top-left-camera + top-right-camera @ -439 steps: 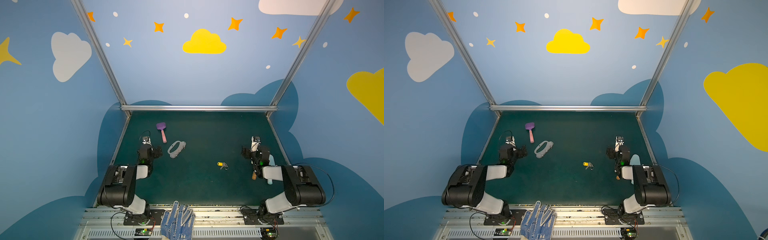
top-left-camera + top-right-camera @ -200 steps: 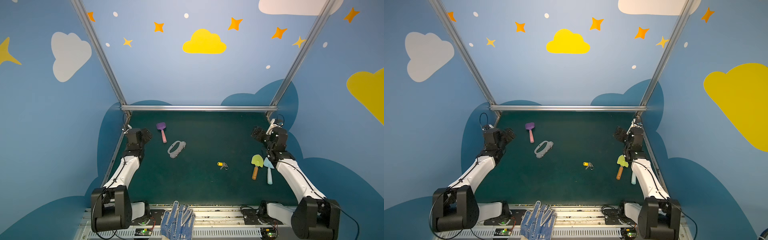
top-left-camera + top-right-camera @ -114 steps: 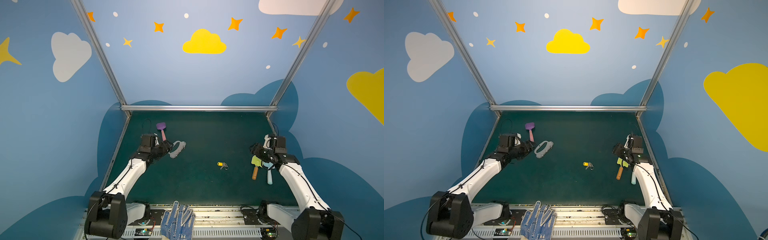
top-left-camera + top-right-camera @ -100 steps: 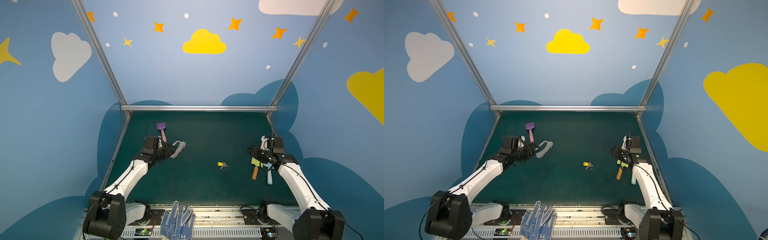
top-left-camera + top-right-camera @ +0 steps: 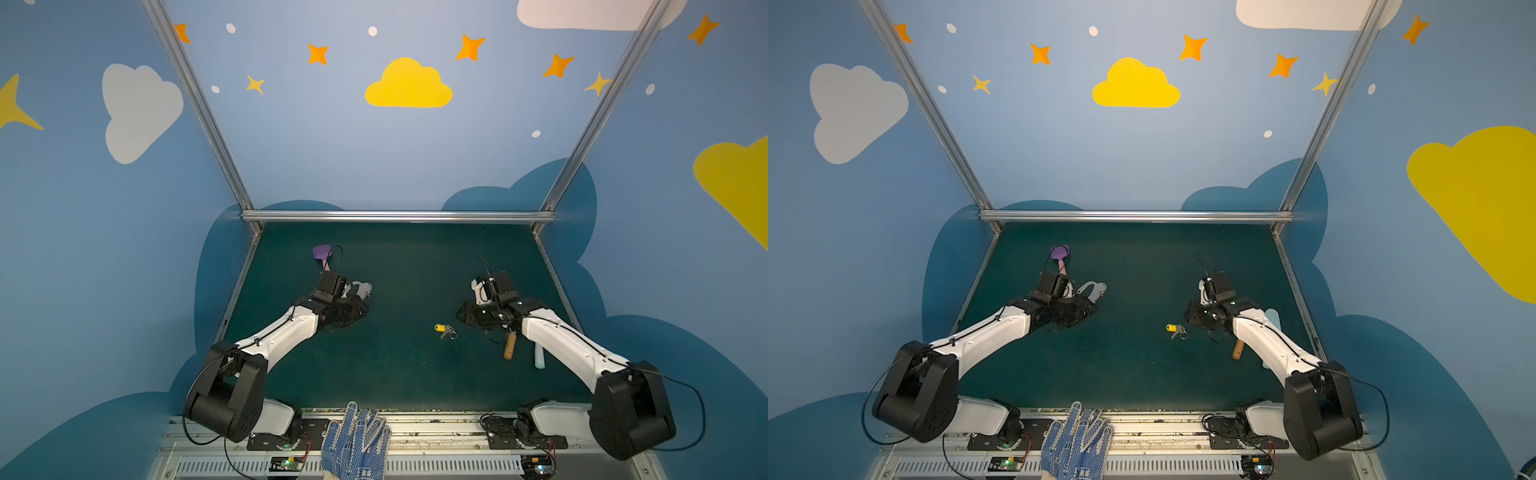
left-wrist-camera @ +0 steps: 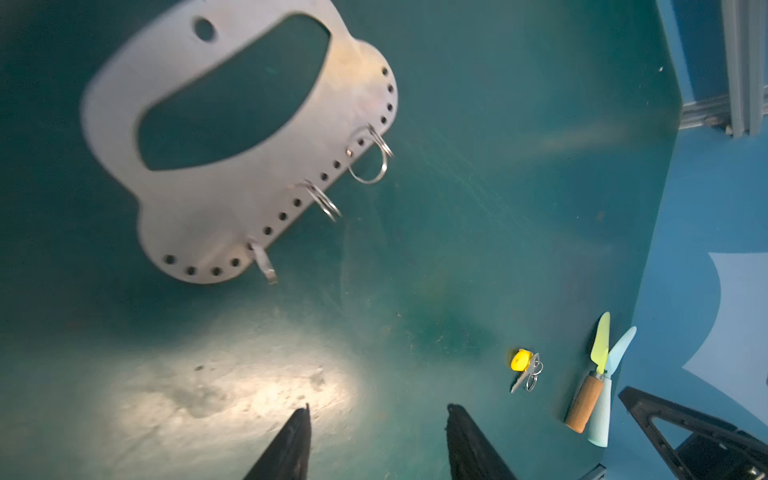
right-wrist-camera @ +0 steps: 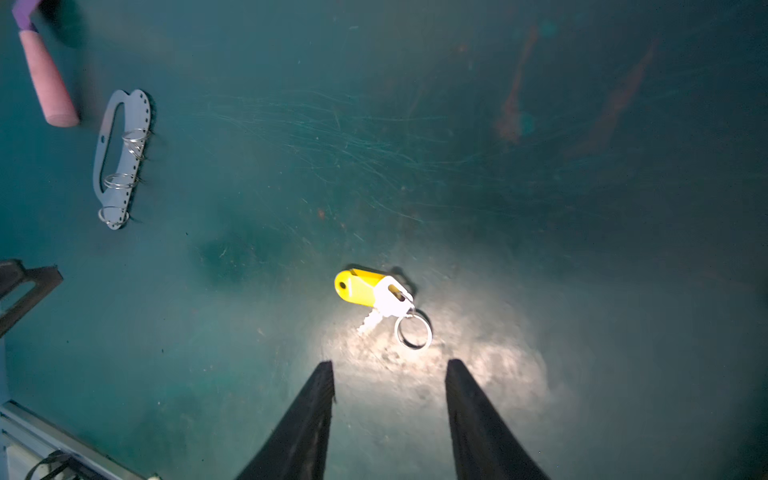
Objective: Put the keys on the keyring
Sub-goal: 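Grasp the yellow-tagged key with the right gripper while the left arm advances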
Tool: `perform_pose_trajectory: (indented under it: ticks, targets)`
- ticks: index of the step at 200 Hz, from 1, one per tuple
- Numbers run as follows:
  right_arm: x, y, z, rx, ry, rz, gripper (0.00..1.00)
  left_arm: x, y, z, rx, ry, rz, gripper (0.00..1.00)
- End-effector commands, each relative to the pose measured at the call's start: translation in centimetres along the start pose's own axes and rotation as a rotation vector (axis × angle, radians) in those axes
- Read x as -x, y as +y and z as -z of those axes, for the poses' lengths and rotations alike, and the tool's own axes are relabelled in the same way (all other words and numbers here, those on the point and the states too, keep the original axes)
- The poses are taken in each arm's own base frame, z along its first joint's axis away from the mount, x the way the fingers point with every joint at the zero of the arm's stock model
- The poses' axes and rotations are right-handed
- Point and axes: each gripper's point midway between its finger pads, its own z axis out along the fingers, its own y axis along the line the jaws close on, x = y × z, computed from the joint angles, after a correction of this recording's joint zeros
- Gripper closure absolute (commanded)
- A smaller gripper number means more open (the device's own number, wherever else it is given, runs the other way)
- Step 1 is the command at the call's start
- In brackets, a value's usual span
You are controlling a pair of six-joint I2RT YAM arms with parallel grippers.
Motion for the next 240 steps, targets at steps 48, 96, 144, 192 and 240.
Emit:
perform_pose_trajectory:
  ticks: [48,96,144,192,240]
  targets:
    - [-2.1,-0.5,-3.8,-0.14,0.114,0.031,0.63,-2.6,-0.5,-1.7,-0.003,0.062,0.017,0.44]
    - [-2.9,-1.2,-5.8,-0.175,0.173,0.053,0.66,-3.1,-0.6,-1.8,-0.006,0.07,0.025,0.44]
    - [-3.4,-1.3,-6.7,-0.175,0.207,0.066,0.74,-3.4,-0.4,-2.0,-0.013,0.077,0.044,0.44]
    - [-3.7,0.0,-6.8,-0.109,0.237,0.063,1.0,-3.8,0.0,-2.2,-0.013,0.082,0.065,0.44]
    - [-2.9,3.3,-5.3,0.047,0.211,0.008,1.0,-3.8,-0.8,-1.8,-0.047,0.078,0.066,0.43]
